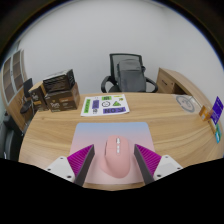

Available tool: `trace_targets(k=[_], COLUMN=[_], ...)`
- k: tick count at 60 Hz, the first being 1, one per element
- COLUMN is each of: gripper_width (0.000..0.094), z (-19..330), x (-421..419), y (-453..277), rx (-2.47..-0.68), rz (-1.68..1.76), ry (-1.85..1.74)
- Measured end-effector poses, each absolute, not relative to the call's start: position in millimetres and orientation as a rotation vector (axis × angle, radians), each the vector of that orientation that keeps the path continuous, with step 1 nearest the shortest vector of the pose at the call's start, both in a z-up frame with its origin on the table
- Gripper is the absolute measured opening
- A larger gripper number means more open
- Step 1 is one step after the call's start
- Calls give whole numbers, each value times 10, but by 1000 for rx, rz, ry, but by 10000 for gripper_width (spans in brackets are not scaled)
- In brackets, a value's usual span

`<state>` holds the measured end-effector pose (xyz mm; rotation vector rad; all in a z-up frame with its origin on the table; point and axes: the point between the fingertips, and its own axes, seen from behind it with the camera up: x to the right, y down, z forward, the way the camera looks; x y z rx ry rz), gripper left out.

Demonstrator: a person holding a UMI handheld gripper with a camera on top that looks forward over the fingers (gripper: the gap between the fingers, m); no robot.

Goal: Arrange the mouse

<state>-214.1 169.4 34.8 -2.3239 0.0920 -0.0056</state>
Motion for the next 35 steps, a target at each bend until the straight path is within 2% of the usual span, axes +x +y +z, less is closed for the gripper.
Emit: trace_targets(k=[16,35], gripper_width=[834,833], z=[1059,1421], x=[-2651,-3423], y=[655,-1179], rx=[-2236,-2210], rz=[28,46], ry=[115,173])
